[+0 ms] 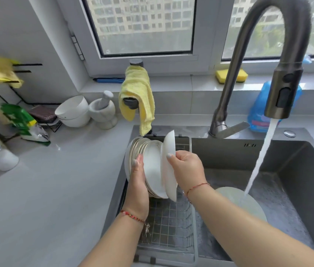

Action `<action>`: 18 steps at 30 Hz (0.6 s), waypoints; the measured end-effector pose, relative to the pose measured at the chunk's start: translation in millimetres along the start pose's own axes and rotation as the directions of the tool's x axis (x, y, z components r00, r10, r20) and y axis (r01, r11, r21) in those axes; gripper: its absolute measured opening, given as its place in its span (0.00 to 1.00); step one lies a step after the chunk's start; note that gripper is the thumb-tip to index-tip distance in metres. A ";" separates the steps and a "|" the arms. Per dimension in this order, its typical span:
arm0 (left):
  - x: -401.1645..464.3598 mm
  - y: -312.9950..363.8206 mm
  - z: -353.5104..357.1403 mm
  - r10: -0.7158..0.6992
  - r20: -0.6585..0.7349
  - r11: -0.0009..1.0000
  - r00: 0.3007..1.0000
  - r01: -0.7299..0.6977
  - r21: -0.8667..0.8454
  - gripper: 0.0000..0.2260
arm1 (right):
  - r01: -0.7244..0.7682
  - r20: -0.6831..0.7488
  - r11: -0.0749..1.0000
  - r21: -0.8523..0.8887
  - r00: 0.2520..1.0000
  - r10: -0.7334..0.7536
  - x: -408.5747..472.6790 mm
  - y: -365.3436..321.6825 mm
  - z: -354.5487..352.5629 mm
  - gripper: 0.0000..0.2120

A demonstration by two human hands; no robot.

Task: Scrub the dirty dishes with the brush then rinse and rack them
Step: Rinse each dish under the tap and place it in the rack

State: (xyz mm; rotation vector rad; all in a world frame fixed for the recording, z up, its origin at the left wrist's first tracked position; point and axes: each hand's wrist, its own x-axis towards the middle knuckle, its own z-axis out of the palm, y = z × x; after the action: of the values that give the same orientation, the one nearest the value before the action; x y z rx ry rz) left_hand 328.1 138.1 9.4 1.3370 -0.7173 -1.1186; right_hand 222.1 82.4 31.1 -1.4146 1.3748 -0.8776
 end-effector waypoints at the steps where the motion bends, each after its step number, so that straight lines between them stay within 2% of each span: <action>1: 1.3 0.2 -0.9 0.006 -0.001 1.000 1.000 -0.006 0.007 0.24 | -0.012 0.000 0.999 -0.030 1.000 0.012 3.8 1.5 6.4 0.23; 8: 10.4 -4.7 -11.7 -0.036 0.008 0.996 0.999 0.036 -0.078 0.27 | -0.067 0.015 0.965 -0.253 0.997 0.073 17.2 8.0 44.6 0.22; 10: 11.8 -5.8 -13.3 -0.047 0.004 0.994 0.999 0.047 -0.104 0.31 | -0.080 0.007 0.949 -0.306 0.996 0.086 19.9 9.2 51.8 0.21; 13: 13.5 -6.0 -16.0 -0.055 0.001 0.991 0.998 0.055 -0.119 0.37 | -0.103 0.004 0.930 -0.354 0.994 0.112 25.7 12.2 64.0 0.21; 18: 16.8 -7.7 -20.7 -0.067 -0.009 0.988 0.998 0.065 -0.137 0.38 | -0.128 0.004 0.911 -0.392 0.990 0.140 32.2 14.3 79.3 0.19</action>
State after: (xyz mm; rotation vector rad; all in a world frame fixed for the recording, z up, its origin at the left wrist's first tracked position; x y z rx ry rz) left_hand 351.2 131.4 -4.4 1.2582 -0.5799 -1.1889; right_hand 296.1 62.9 -9.8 -1.5987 1.6660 -0.5025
